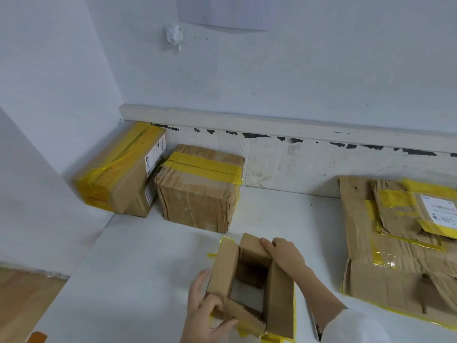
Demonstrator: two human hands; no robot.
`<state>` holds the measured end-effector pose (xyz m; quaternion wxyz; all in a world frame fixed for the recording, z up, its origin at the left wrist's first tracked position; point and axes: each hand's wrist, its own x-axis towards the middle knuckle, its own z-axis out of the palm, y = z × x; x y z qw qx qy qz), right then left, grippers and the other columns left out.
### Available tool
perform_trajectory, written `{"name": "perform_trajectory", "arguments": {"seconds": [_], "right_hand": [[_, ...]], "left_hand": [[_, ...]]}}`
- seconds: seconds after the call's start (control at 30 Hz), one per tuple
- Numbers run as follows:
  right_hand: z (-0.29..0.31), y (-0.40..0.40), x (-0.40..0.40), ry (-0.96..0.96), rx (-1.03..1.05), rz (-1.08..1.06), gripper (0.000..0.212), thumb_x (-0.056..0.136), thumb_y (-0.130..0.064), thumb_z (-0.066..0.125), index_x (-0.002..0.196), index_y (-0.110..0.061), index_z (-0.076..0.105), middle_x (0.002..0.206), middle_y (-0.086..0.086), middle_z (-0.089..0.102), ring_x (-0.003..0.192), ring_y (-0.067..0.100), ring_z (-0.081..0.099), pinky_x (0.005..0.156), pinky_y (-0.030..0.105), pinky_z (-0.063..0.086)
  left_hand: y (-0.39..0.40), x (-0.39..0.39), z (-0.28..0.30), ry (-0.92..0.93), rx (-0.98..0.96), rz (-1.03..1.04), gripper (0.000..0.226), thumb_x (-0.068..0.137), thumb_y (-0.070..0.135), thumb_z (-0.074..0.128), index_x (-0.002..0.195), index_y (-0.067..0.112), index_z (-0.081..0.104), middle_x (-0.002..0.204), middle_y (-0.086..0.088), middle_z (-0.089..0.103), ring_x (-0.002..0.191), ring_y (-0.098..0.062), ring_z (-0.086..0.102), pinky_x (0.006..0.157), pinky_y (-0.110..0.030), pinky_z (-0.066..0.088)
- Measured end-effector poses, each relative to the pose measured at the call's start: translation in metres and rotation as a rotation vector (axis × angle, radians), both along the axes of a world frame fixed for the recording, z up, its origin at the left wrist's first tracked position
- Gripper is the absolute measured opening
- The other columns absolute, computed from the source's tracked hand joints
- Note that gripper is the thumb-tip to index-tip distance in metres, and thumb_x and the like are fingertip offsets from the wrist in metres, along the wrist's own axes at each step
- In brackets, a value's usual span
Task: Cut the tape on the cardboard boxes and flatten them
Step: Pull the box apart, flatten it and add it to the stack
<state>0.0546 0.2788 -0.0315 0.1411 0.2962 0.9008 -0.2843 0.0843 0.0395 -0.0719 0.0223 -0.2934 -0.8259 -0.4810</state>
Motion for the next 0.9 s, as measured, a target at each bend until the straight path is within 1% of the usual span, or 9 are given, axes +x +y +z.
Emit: {"name": "perform_trajectory", "arguments": {"seconds": [0.1,0.17,0.23,0.33,0.4,0.53,0.63,0.7,0.9], "right_hand": [[0.0,0.001,0.001,0.047,-0.07,-0.015,0.041,0.099,-0.048,0.033,0.072,-0.018,0.043,0.071,-0.004,0.047,0.071,0.012,0.049,0.067,0.022,0.036],[0.002,0.004,0.001,0.053,-0.116,-0.017,0.04,0.099,-0.046,0.034,0.07,-0.019,0.042,0.071,-0.004,0.046,0.067,0.009,0.047,0.06,0.019,0.034],[0.004,0.008,0.001,0.064,-0.171,-0.029,0.042,0.099,-0.045,0.035,0.068,-0.018,0.041,0.071,-0.003,0.046,0.066,0.009,0.046,0.057,0.018,0.032],[0.009,0.018,0.003,0.03,-0.346,-0.075,0.044,0.098,-0.048,0.036,0.082,-0.01,0.053,0.084,0.005,0.054,0.076,0.016,0.052,0.066,0.023,0.039],[0.018,0.026,0.01,0.027,-0.622,-0.172,0.056,0.096,-0.057,0.029,0.101,-0.011,0.059,0.09,0.007,0.059,0.081,0.018,0.057,0.074,0.027,0.046],[0.025,0.039,0.026,0.182,-1.067,-0.212,0.069,0.094,-0.06,0.01,0.11,-0.016,0.06,0.089,0.005,0.062,0.093,0.019,0.059,0.097,0.037,0.041],[0.033,0.021,0.031,0.203,-0.901,0.021,0.035,0.098,-0.047,0.035,0.111,-0.021,0.054,0.103,0.003,0.065,0.099,0.015,0.064,0.096,0.033,0.049],[0.037,0.008,0.031,0.209,-0.74,0.209,0.022,0.092,-0.034,0.057,0.108,-0.021,0.051,0.103,-0.003,0.067,0.095,0.009,0.067,0.085,0.026,0.054],[0.04,-0.001,0.033,0.45,-0.646,0.018,0.008,0.088,-0.02,0.063,0.095,-0.016,0.062,0.093,-0.007,0.073,0.084,0.01,0.071,0.072,0.022,0.056]], "left_hand": [[0.008,0.006,-0.005,-0.293,0.095,0.057,0.054,0.047,0.04,0.086,0.089,0.047,0.053,0.142,0.017,0.02,0.13,0.002,0.027,0.091,-0.009,0.036],[0.012,0.004,-0.002,-0.456,0.06,0.008,0.073,0.054,0.026,0.089,0.108,0.05,0.046,0.136,0.025,0.027,0.125,0.001,0.037,0.088,-0.017,0.047],[0.014,-0.001,0.005,-0.497,-0.064,-0.042,0.071,0.063,0.025,0.086,0.113,0.049,0.041,0.127,0.033,0.035,0.117,0.007,0.041,0.094,-0.02,0.045],[0.011,-0.011,0.018,-0.489,-0.092,-0.04,0.05,0.062,0.012,0.085,0.088,0.038,0.05,0.093,0.017,0.053,0.085,0.004,0.051,0.073,-0.01,0.038],[0.008,-0.019,0.027,-0.476,-0.009,-0.024,0.047,0.065,-0.013,0.072,0.064,0.027,0.048,0.071,0.005,0.047,0.062,0.004,0.046,0.058,-0.011,0.032],[0.001,-0.042,0.049,-0.722,0.554,0.165,0.032,0.077,-0.015,0.051,0.056,0.006,0.039,0.058,-0.004,0.033,0.041,-0.002,0.032,0.041,-0.013,0.025],[0.001,-0.054,0.06,-0.819,0.702,0.155,0.036,0.084,-0.022,0.034,0.062,0.006,0.035,0.055,-0.003,0.03,0.038,-0.005,0.029,0.037,-0.012,0.028],[-0.002,-0.059,0.064,-0.755,0.655,0.127,0.034,0.076,-0.02,0.05,0.063,0.007,0.034,0.054,0.001,0.034,0.043,-0.006,0.03,0.04,-0.013,0.029],[-0.019,-0.072,0.061,-0.503,0.446,0.217,0.033,0.079,-0.02,0.058,0.071,0.004,0.037,0.053,0.008,0.045,0.046,0.0,0.04,0.049,-0.009,0.034]]}}
